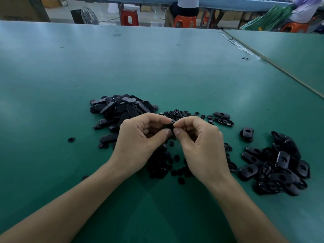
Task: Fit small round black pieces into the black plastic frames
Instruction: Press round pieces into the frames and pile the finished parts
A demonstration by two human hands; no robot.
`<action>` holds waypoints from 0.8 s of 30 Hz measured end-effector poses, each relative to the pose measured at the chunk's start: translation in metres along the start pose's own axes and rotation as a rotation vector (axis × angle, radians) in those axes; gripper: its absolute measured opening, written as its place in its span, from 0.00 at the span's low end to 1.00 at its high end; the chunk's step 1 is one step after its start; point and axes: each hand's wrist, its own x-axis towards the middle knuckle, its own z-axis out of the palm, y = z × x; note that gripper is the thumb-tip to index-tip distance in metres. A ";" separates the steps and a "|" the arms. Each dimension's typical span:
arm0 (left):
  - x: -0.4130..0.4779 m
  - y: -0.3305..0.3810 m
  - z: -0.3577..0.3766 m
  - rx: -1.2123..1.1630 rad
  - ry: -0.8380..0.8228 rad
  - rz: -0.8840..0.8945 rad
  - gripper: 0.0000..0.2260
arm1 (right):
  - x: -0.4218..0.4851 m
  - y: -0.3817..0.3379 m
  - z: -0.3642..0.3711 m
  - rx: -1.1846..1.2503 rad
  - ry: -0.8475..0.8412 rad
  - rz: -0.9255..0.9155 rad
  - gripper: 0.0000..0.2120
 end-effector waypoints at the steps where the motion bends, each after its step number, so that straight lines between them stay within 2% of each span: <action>1: 0.000 0.000 0.000 0.001 -0.005 -0.003 0.14 | 0.000 0.000 0.000 -0.003 0.000 0.000 0.11; 12: 0.000 -0.002 0.001 0.054 -0.013 0.003 0.14 | -0.002 0.000 0.003 -0.045 0.051 0.007 0.10; 19: 0.001 -0.003 -0.001 -0.097 0.041 -0.068 0.10 | 0.006 0.003 -0.004 0.117 0.164 0.095 0.10; 24: 0.002 -0.004 -0.001 -0.148 0.054 -0.084 0.09 | 0.004 0.004 -0.004 0.010 0.127 0.066 0.12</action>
